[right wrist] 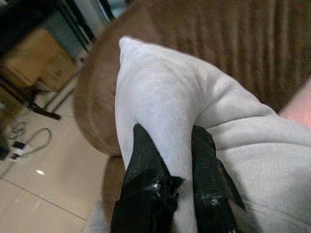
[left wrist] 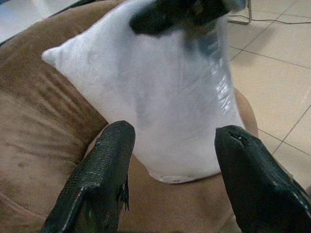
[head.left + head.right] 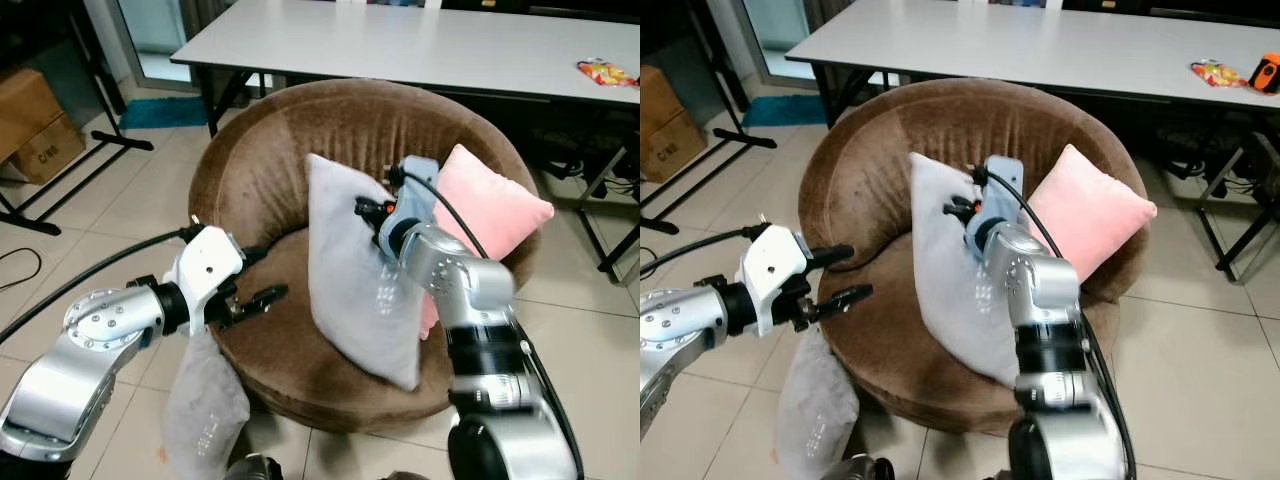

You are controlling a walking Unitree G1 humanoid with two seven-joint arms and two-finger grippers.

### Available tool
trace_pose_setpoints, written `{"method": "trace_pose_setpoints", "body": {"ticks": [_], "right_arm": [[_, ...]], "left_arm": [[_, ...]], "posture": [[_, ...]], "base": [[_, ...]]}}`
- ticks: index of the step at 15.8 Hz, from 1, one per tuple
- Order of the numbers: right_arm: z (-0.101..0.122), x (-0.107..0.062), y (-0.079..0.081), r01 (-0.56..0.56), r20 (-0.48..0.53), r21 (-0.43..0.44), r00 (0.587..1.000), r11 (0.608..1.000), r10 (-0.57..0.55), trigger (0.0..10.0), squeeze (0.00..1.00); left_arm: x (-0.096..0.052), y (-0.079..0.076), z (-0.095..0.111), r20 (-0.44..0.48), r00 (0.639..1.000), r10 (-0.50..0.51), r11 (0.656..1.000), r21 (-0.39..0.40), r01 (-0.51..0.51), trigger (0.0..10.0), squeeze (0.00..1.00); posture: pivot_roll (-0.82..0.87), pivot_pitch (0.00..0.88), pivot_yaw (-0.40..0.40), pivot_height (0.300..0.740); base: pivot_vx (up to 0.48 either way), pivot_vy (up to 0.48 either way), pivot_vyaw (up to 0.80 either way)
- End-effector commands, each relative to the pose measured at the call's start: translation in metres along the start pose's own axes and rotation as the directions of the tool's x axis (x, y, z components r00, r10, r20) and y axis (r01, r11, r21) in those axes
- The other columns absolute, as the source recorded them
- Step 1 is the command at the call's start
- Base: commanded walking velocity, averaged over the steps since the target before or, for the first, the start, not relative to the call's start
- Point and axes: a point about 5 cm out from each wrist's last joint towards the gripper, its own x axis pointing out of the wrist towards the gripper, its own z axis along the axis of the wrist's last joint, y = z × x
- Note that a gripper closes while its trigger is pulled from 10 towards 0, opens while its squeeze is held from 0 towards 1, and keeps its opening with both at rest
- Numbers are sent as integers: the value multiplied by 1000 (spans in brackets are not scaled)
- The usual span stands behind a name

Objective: Move the pillow to the sofa from floor

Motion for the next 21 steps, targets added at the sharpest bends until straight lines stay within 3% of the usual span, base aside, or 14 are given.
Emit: {"method": "trace_pose_setpoints", "body": {"ticks": [1,3,6,7,8,13,19,21], "right_arm": [[3,10,-8,51,18,-41,999,998,-50,10000,0],[9,20,-30,181,52,-41,982,983,-179,10000,0],[30,22,-57,321,141,-18,938,947,-316,10000,0],[35,21,-62,333,161,-31,932,942,-324,10000,592],[42,21,-67,338,182,-40,928,940,-326,10000,1000],[76,21,-54,123,289,-65,952,990,-99,10000,1000],[85,17,-64,167,317,-121,941,978,-121,10000,1000],[86,16,-65,170,337,-128,934,977,-119,10000,1000]], "left_arm": [[-3,-2,0,-15,1000,-19,1000,1,19,10000,0],[-5,0,-2,-27,999,-25,1000,0,25,10000,0],[-6,4,-1,-29,1000,-1,1000,9,1,10000,0],[-6,5,-1,-32,999,9,1000,13,-8,10000,0],[-7,6,-1,-36,999,10,1000,16,-9,10000,0],[-7,9,-1,-37,999,11,1000,25,-10,10000,0],[-7,11,-2,-42,999,31,999,35,-29,10000,0],[-6,15,-2,-48,996,81,996,51,-78,10000,0]], "posture": [[-43,0,10,740],[-43,0,10,740],[-34,0,6,740],[-34,0,6,740],[-28,0,6,740],[-28,0,13,740],[-23,0,11,740],[-23,0,11,740]], "base": [[0,0,0],[0,0,0],[0,0,0],[0,0,0],[0,0,0],[0,0,0],[0,0,0],[0,0,0]]}}
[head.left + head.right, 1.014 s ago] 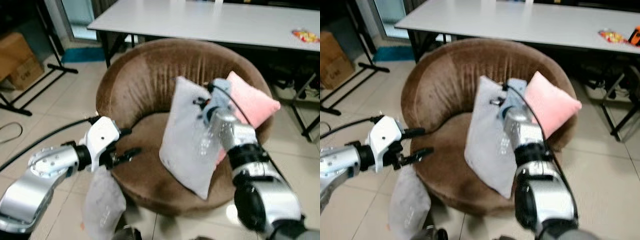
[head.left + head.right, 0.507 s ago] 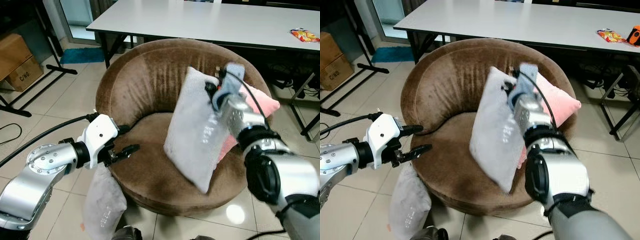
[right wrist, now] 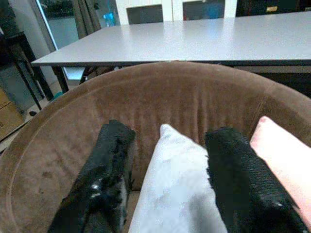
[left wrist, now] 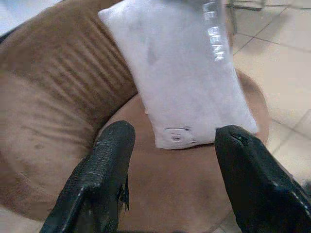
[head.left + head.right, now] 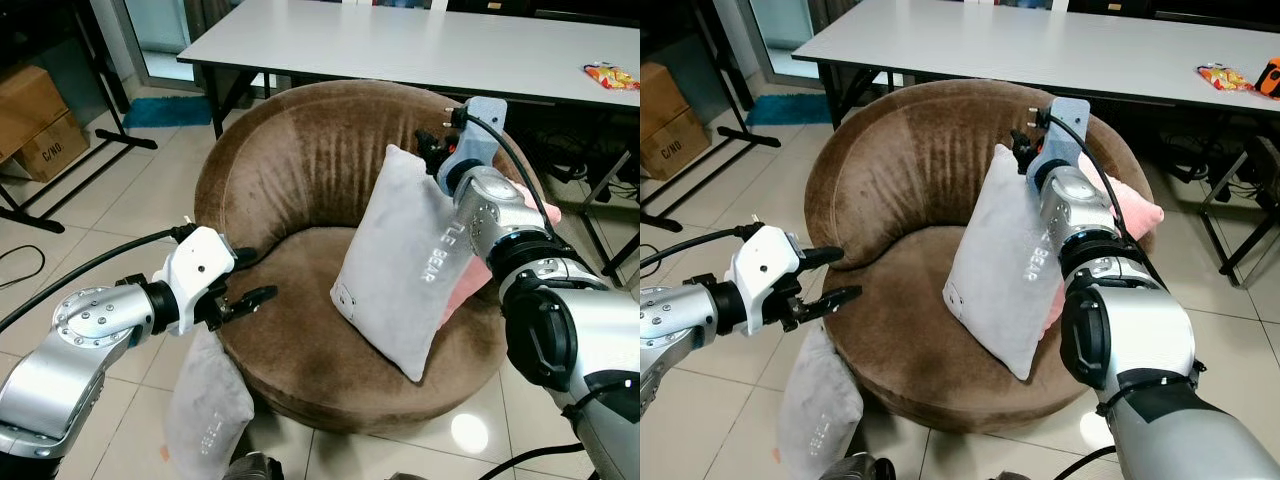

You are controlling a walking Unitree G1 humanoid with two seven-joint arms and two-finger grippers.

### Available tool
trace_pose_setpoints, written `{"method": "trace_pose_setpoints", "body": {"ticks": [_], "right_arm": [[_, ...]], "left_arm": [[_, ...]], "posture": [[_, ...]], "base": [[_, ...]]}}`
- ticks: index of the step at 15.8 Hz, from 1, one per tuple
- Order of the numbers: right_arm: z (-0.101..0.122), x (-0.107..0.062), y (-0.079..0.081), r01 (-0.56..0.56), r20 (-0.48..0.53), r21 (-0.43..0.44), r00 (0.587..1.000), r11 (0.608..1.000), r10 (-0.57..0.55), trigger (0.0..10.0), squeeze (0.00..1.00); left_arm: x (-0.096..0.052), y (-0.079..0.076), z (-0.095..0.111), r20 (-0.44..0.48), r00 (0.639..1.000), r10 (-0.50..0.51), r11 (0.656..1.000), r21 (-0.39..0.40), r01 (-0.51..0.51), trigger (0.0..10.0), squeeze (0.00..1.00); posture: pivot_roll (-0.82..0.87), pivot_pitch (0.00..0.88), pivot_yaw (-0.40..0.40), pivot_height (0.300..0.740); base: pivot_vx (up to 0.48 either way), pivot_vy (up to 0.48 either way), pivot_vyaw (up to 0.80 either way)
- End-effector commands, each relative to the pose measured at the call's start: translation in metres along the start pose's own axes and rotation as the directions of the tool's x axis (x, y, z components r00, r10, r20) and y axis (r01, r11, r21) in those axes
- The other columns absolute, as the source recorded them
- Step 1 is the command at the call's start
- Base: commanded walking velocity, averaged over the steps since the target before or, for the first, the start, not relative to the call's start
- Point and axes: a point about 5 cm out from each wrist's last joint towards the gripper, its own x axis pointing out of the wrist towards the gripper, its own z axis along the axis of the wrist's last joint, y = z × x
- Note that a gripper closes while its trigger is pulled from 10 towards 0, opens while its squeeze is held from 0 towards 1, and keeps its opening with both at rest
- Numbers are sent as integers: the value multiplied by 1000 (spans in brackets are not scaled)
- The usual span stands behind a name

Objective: Move the pillow to the sofa from floor

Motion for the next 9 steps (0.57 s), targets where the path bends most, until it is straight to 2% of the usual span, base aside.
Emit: {"method": "trace_pose_setpoints", "body": {"ticks": [1,2,3,4,6,8,9], "right_arm": [[5,0,-2,-16,37,15,999,1000,16,10000,1000],[7,-1,-2,-35,73,14,997,999,34,10000,0],[7,-1,-1,-39,83,10,996,999,39,10000,0],[2,-4,-2,-61,94,-8,994,998,62,10000,0],[-15,-20,-9,-74,103,1,992,997,74,10000,0],[-25,-45,-10,-80,126,-7,989,997,80,10000,0],[-35,-83,-6,-77,126,-99,988,992,89,10000,0]], "left_arm": [[0,9,0,3,997,77,997,15,-77,10000,0],[2,14,0,36,988,151,988,-30,-150,10000,0],[2,16,1,47,983,176,984,-49,-174,10000,0],[2,18,0,64,967,248,966,-84,-243,10000,0],[-1,20,-8,34,921,387,918,-102,-382,10000,0],[-3,20,-10,28,898,439,893,-124,-432,10000,0],[-1,15,-10,35,894,446,889,-134,-438,10000,0]], "posture": [[-31,0,9,740],[-31,0,9,740],[-31,0,9,740],[-48,0,17,740],[-68,0,26,740],[-89,0,35,740],[-99,0,35,740]], "base": [[0,0,0],[0,0,0],[0,0,0],[0,0,0],[0,0,0],[0,0,0],[0,330,0]]}}
